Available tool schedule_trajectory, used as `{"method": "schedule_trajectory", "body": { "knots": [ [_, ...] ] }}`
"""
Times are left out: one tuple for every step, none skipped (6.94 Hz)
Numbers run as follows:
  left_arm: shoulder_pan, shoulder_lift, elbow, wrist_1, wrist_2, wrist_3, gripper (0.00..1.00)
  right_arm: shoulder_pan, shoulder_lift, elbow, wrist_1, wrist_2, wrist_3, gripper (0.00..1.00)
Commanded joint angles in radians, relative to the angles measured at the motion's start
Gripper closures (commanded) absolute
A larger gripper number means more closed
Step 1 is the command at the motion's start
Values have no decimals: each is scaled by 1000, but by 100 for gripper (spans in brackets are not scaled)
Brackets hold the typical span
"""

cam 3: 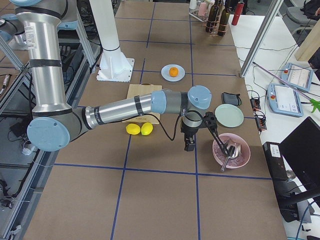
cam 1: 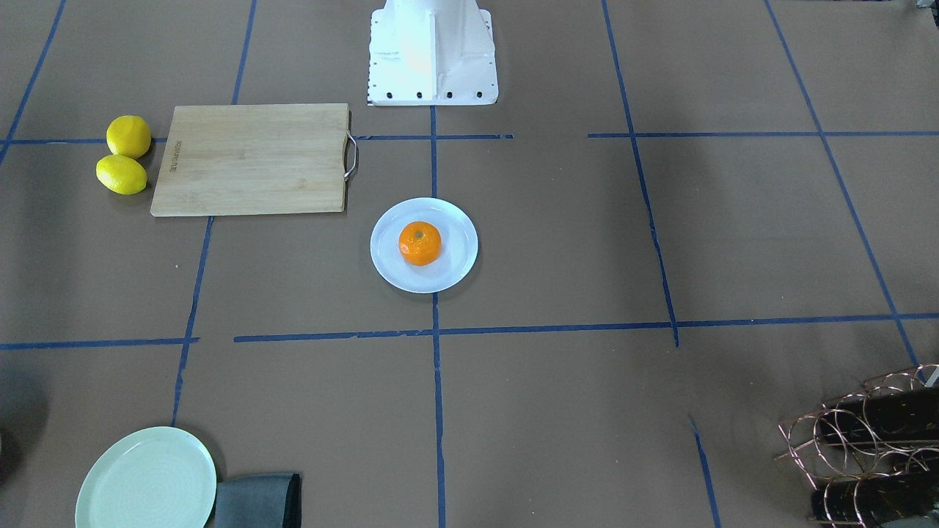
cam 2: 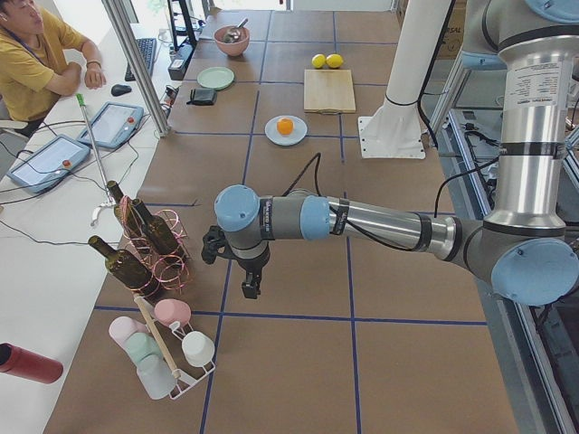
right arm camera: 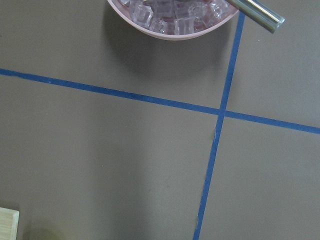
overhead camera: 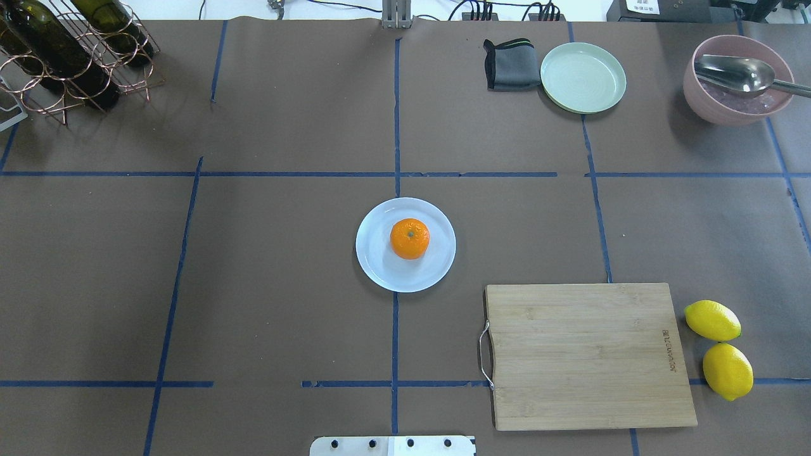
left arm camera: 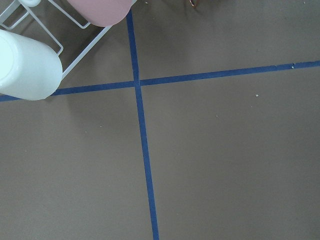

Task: Pick orange to plate

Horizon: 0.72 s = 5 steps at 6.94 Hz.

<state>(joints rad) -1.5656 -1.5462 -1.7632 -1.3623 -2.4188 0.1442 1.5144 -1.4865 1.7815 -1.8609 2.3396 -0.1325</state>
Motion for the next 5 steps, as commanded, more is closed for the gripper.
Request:
{"method": "schedule_trajectory", "body": {
  "knots": [
    [1, 5, 19, -97, 0, 0, 0, -9, 15, -4, 3, 1, 5, 0],
    [1, 14, 21, -133, -2, 2, 0, -11, 15, -11, 5, 3, 7, 0],
    [1, -3, 74, -144, -2, 8, 0, -20, 15, -14, 8, 4, 7, 0],
    [1, -20, 73, -146, 0, 14, 0, -19, 15, -16, 9, 7, 5, 0],
    [1, -49, 70, -143, 1, 18, 0, -19, 14, -17, 9, 7, 5, 0]
  ]
}}
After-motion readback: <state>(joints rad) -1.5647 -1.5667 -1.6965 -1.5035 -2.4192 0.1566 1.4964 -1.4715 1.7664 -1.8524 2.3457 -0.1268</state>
